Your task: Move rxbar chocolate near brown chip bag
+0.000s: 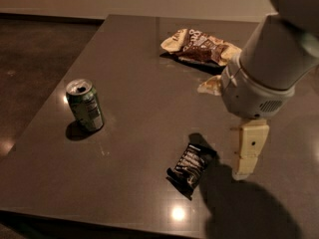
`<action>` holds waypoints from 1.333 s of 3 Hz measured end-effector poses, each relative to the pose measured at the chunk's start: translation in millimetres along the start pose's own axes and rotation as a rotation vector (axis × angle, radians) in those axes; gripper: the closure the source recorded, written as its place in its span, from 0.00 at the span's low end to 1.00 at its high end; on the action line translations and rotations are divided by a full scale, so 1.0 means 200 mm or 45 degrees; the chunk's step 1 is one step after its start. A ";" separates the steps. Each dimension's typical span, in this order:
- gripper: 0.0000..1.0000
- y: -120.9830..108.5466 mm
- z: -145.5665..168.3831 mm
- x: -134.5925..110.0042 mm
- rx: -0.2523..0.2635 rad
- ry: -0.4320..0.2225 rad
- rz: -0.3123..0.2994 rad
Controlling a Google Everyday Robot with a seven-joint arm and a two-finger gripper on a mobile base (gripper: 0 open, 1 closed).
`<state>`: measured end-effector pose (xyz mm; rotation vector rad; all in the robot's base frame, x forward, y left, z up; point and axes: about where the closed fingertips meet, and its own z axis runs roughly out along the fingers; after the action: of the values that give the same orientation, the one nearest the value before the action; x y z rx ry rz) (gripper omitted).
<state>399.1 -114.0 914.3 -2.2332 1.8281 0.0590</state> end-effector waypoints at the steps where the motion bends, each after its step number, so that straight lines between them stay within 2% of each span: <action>1: 0.00 0.08 0.16 -0.11 -0.082 -0.013 -0.146; 2: 0.00 0.14 0.31 -0.21 -0.155 -0.009 -0.273; 4: 0.00 0.15 0.42 -0.24 -0.204 -0.009 -0.338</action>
Offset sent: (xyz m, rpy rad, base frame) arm -0.0380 0.0646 -0.0818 -0.0706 0.1073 0.3211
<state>371.1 -55.4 836.9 -2.5626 1.5560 0.1686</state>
